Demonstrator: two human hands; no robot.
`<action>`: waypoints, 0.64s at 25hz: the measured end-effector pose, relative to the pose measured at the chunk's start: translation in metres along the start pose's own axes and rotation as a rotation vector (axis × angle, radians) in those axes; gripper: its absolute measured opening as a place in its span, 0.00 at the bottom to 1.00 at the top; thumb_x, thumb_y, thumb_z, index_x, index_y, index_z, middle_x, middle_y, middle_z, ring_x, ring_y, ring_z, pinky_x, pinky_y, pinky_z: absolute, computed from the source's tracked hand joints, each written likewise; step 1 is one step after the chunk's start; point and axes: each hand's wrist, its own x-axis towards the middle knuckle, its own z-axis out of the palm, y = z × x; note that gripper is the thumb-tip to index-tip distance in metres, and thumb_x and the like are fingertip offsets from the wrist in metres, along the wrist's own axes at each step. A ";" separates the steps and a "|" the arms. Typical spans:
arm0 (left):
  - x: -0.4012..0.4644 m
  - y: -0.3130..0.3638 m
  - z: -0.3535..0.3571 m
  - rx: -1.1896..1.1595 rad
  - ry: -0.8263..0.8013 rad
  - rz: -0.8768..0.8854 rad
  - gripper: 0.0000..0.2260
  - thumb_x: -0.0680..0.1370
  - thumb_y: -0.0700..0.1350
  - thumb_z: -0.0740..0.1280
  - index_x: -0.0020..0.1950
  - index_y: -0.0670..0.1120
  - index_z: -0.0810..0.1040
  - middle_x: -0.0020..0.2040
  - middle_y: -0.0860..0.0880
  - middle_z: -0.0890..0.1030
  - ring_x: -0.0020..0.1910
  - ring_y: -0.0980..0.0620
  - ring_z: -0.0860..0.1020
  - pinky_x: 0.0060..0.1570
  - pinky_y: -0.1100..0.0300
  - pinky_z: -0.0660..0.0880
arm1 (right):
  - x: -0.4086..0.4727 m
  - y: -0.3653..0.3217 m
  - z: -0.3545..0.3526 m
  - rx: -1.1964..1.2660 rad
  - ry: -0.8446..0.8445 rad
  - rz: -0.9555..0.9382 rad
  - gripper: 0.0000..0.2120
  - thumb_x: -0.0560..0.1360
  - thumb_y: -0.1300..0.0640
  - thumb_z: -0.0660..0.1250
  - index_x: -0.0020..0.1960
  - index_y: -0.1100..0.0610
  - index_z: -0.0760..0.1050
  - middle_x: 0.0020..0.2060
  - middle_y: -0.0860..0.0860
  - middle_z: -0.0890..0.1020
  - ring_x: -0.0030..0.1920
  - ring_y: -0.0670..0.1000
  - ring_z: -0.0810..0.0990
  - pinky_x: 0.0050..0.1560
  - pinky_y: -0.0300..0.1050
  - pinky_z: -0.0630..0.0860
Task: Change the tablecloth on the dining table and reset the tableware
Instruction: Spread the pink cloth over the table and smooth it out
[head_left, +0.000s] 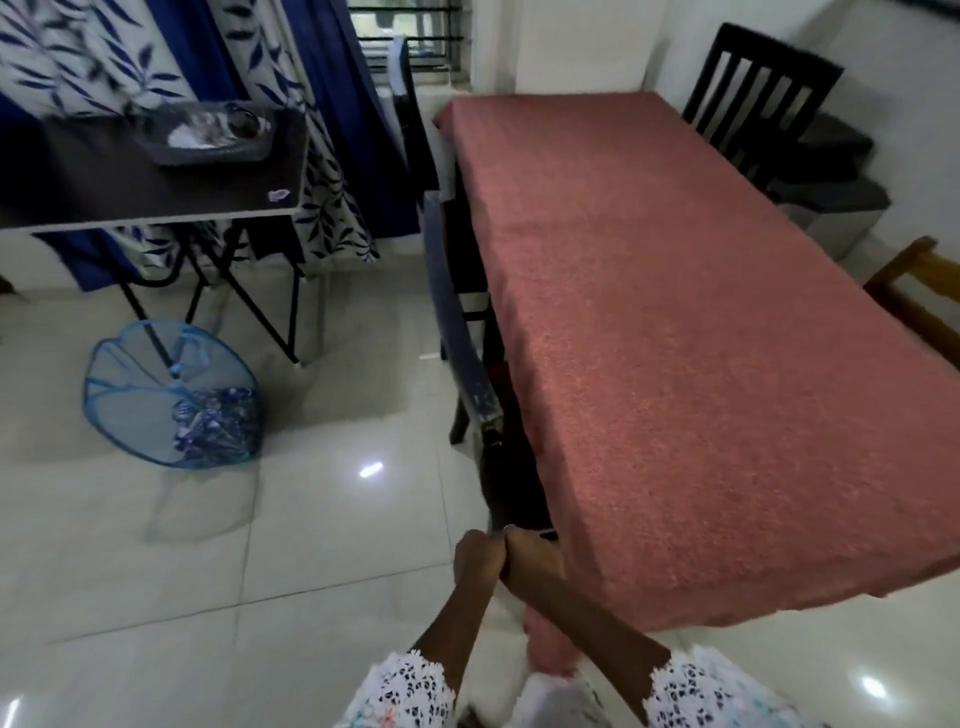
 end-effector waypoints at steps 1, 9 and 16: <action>0.002 -0.006 -0.017 -0.025 0.029 -0.006 0.17 0.80 0.46 0.59 0.61 0.35 0.75 0.60 0.37 0.78 0.59 0.39 0.77 0.57 0.52 0.76 | 0.003 -0.019 0.005 -0.032 -0.022 -0.011 0.13 0.79 0.59 0.57 0.61 0.59 0.73 0.58 0.56 0.79 0.59 0.57 0.78 0.56 0.47 0.73; 0.051 0.028 -0.168 -0.135 0.362 0.039 0.15 0.78 0.42 0.60 0.52 0.30 0.77 0.54 0.35 0.79 0.55 0.40 0.77 0.50 0.56 0.72 | 0.067 -0.174 -0.009 0.127 -0.052 -0.175 0.07 0.77 0.61 0.57 0.41 0.55 0.69 0.56 0.56 0.80 0.55 0.55 0.79 0.44 0.40 0.69; 0.130 0.154 -0.303 -0.256 0.479 0.134 0.12 0.75 0.39 0.60 0.50 0.32 0.79 0.51 0.35 0.81 0.50 0.39 0.80 0.50 0.53 0.76 | 0.188 -0.303 -0.104 0.370 0.170 -0.204 0.07 0.76 0.57 0.57 0.41 0.57 0.70 0.48 0.59 0.81 0.51 0.60 0.79 0.41 0.43 0.68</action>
